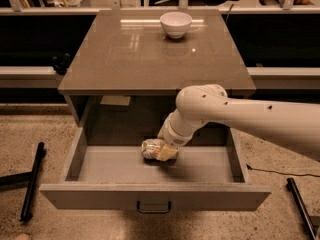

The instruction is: Pick 7up can from top drawer and place on counter

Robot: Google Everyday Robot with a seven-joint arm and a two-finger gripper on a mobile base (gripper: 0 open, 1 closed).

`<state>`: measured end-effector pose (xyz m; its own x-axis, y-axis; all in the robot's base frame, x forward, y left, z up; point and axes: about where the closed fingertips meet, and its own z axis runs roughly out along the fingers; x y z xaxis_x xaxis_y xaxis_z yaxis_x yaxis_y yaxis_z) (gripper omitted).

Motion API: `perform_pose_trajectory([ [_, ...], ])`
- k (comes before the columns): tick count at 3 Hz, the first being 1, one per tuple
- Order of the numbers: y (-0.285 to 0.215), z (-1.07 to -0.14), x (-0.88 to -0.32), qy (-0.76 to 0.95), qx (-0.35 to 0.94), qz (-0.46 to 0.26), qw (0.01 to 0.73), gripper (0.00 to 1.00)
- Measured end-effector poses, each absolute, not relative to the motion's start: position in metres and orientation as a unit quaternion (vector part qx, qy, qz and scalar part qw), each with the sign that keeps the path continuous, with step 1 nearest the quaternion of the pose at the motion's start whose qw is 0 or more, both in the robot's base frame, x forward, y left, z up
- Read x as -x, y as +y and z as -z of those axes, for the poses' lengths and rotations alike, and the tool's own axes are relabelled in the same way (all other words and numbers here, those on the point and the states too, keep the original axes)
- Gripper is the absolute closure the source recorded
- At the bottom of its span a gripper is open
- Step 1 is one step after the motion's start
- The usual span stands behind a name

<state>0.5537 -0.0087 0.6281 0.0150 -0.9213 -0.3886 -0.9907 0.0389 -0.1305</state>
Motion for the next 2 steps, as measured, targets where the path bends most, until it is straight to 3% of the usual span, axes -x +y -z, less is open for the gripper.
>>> perform_pose_trajectory([
  [1, -0.016, -0.648, -0.550, 0.690, 0.683, -0.107, 0.214, 0.87],
  [2, -0.058, -0.715, -0.540, 0.673, 0.675, -0.114, 0.281, 1.00],
])
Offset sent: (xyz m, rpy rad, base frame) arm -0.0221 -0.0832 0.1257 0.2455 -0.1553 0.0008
